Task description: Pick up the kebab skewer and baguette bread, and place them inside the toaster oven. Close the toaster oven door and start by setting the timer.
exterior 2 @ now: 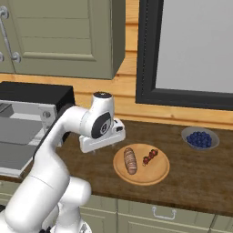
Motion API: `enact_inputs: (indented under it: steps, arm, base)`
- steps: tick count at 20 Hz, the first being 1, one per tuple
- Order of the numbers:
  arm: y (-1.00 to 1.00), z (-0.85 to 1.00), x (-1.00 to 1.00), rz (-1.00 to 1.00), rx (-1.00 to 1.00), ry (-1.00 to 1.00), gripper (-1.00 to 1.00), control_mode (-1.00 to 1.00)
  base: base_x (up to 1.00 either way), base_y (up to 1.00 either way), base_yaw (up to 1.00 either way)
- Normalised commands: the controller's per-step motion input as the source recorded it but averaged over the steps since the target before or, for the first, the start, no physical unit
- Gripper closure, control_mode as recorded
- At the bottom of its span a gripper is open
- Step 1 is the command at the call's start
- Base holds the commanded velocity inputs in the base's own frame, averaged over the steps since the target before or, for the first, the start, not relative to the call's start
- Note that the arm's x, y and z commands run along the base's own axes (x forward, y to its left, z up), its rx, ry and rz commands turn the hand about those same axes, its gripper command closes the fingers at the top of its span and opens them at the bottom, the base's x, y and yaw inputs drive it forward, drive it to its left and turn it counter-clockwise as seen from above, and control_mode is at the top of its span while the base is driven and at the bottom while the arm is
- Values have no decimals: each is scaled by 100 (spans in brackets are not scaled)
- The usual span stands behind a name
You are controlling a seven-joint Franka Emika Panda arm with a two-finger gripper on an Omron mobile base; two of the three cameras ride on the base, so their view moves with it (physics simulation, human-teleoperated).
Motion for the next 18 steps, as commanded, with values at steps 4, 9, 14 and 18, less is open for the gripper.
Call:
enact_inputs:
  steps: [4, 9, 14, 18]
  arm:
    - [-39, -2, 39, -12, 3, 17, -100, -100]
    - [-31, -13, 36, -19, 9, 7, -100, -100]
    - [-27, -38, 20, -9, 0, 0, -100, -100]
    - [-14, -66, 3, -2, 0, 0, -100, -100]
  base:
    - [0, 0, 0]
    - [0, 0, 0]
    - [0, 0, 0]
    - [0, 0, 0]
